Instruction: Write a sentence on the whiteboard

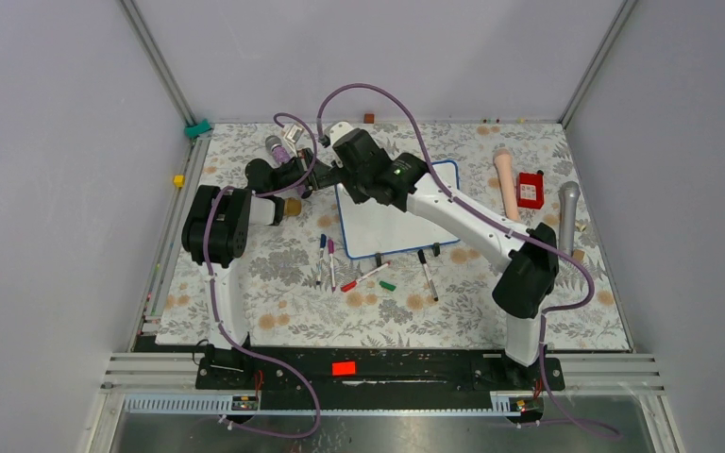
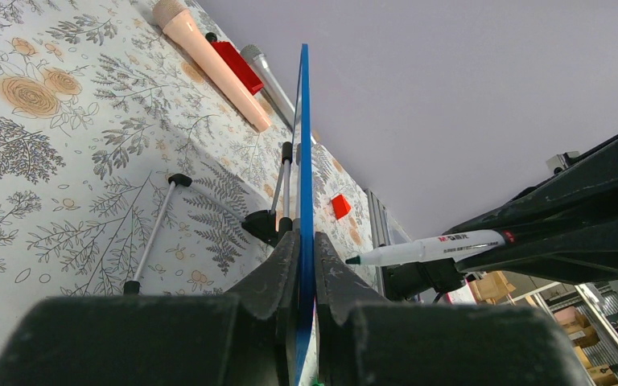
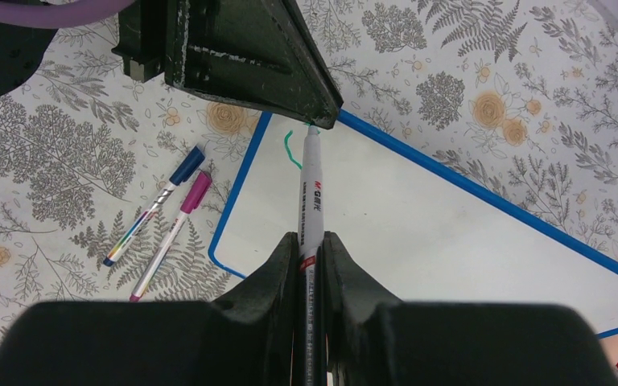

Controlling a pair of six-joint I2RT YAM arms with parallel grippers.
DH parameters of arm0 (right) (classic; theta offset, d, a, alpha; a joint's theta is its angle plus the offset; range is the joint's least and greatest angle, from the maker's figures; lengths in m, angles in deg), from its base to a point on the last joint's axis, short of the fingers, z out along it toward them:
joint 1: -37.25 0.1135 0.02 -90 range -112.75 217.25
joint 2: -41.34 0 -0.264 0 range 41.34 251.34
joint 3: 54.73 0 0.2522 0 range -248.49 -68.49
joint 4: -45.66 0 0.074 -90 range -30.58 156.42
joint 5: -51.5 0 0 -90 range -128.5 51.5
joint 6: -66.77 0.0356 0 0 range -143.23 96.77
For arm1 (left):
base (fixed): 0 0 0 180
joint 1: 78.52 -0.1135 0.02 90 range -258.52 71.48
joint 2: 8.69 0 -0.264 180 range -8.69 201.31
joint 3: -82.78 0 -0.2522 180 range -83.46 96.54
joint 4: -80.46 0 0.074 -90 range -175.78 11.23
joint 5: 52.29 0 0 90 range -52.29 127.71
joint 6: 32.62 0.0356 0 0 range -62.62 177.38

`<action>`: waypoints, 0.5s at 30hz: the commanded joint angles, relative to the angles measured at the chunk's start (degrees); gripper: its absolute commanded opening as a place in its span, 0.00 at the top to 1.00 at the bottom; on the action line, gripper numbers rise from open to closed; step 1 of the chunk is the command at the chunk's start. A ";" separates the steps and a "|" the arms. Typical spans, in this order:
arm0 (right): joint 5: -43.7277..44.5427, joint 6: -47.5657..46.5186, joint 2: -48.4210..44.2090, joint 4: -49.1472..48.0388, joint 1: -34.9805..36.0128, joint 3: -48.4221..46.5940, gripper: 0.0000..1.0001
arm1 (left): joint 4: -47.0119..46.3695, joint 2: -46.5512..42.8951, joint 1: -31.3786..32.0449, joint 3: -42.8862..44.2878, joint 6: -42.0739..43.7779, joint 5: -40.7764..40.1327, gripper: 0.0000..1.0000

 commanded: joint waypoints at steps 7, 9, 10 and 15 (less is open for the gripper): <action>1.31 -0.79 1.07 -0.16 0.10 -1.90 1.00 | -2.56 -1.77 0.74 -1.33 1.20 4.50 1.00; 1.28 -0.81 1.26 -0.19 0.10 -1.75 1.00 | -2.52 -1.75 0.83 -1.40 1.16 4.54 1.00; 1.22 -0.81 1.35 -0.23 0.10 -1.65 1.00 | -2.55 -1.77 0.87 -1.33 1.22 4.53 1.00; 1.08 -0.76 1.70 -0.21 0.10 -1.85 1.00 | -2.53 -1.84 0.86 -1.50 1.27 4.53 1.00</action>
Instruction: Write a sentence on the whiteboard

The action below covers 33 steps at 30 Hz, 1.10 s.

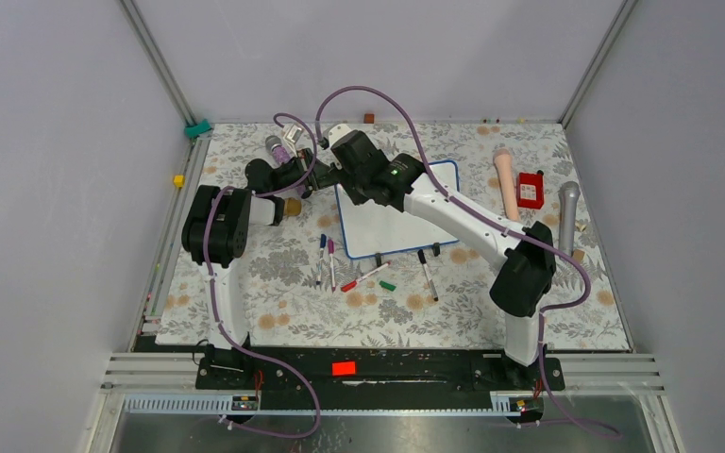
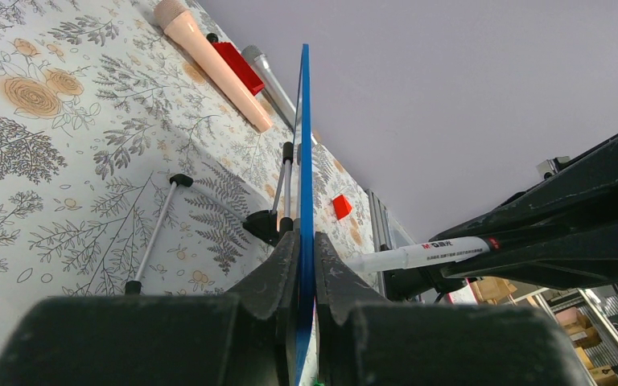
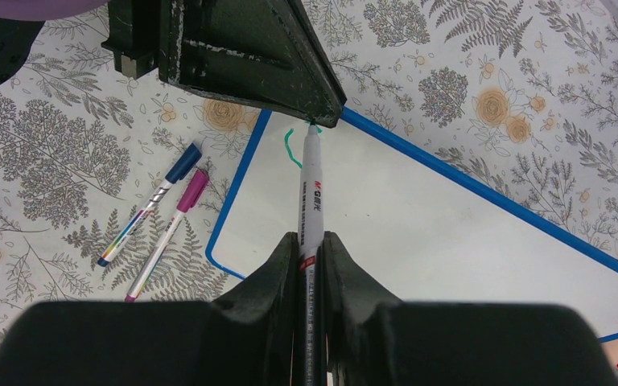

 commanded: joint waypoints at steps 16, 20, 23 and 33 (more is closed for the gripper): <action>0.04 -0.38 1.11 -0.22 0.10 -0.74 1.00 | -2.56 -1.90 0.88 -1.42 1.18 4.76 1.00; 0.03 -0.39 0.08 -0.23 0.10 0.58 1.00 | -2.56 -1.87 0.84 -1.29 1.14 4.63 1.00; 0.05 -0.39 -0.39 -0.20 0.10 0.88 1.00 | -2.56 -1.80 0.90 -1.27 1.11 4.67 1.00; 1.77 -0.43 -2.26 0.01 0.10 2.21 1.00 | -2.57 -1.76 0.96 -1.15 1.07 4.75 1.00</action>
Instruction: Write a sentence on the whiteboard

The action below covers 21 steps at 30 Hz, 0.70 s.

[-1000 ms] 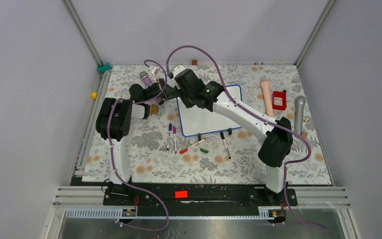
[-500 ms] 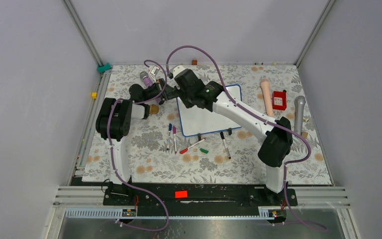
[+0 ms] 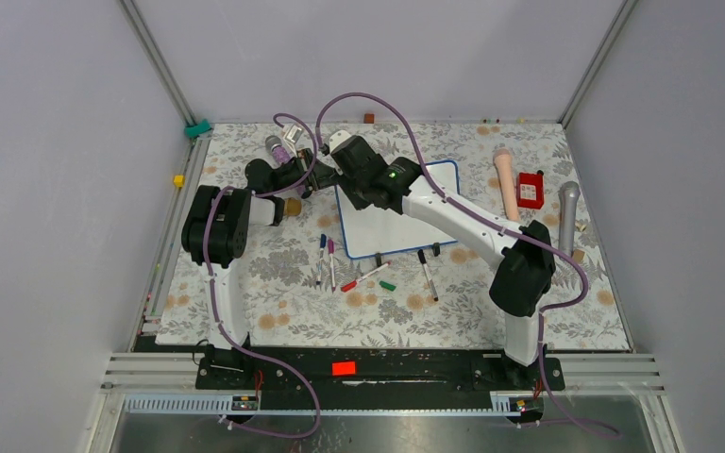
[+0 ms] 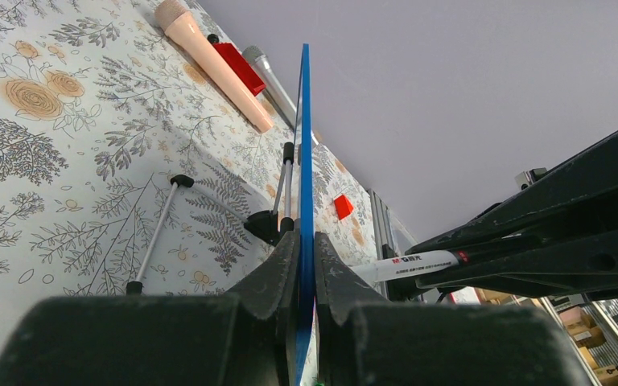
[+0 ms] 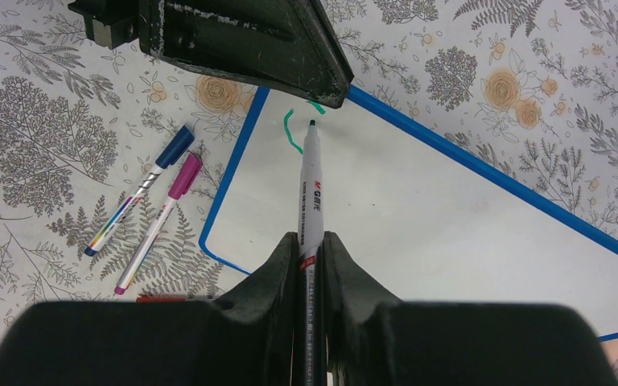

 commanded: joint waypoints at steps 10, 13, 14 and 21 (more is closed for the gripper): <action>2.05 -0.82 -0.91 -0.21 0.12 -2.54 1.00 | -2.52 -1.76 0.96 -1.38 0.80 4.89 1.00; 2.05 -0.92 -0.46 -0.14 0.10 -3.22 1.00 | -2.51 -1.90 0.92 -1.41 0.81 4.83 1.00; 2.05 -0.99 -0.28 -0.15 0.10 -3.39 1.00 | -2.53 -1.84 0.91 -1.38 0.81 4.82 1.00; 1.53 -0.92 0.68 -0.16 -0.07 -4.15 1.00 | -2.53 -1.91 0.93 -1.35 0.94 4.97 1.00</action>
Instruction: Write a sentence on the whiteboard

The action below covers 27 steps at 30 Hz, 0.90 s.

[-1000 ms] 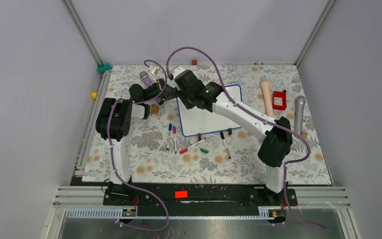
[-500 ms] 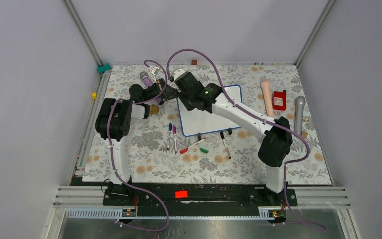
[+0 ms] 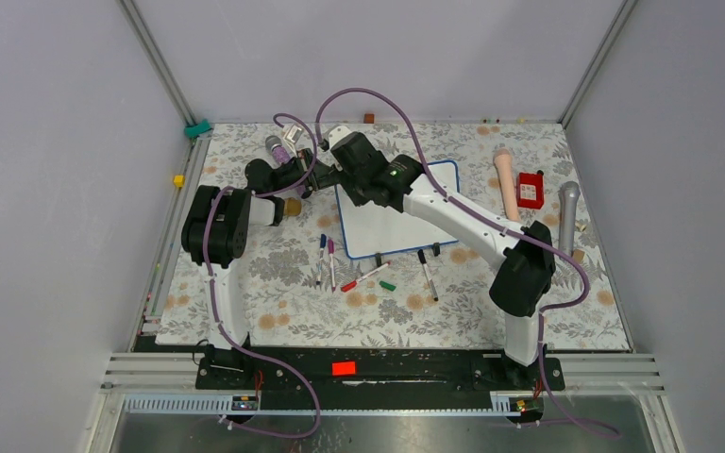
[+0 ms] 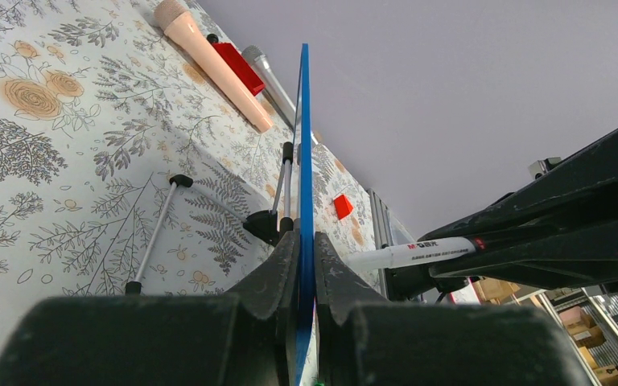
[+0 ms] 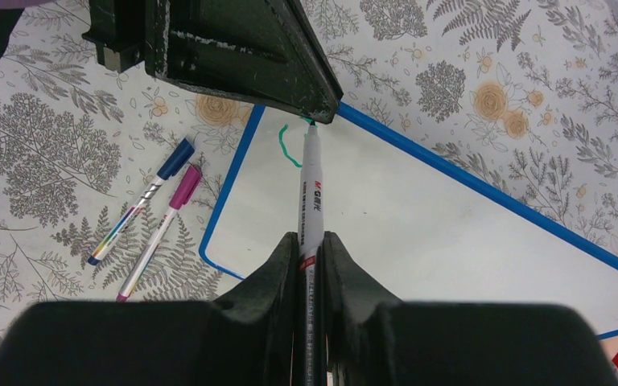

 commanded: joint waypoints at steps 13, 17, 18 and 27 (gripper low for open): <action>-0.47 -0.29 1.46 0.15 -0.08 -1.86 1.00 | -2.53 -1.78 0.97 -1.22 0.90 4.90 1.00; -0.93 -0.19 1.79 0.14 -0.08 -2.02 1.00 | -2.53 -1.82 1.04 -1.28 0.90 5.01 1.00; -1.13 -0.19 1.83 0.12 -0.08 -2.00 1.00 | -2.52 -1.79 1.04 -1.24 0.90 4.98 1.00; -3.25 -0.32 2.07 0.98 -0.08 -1.70 1.00 | -2.53 -1.78 0.97 -1.22 0.90 5.05 1.00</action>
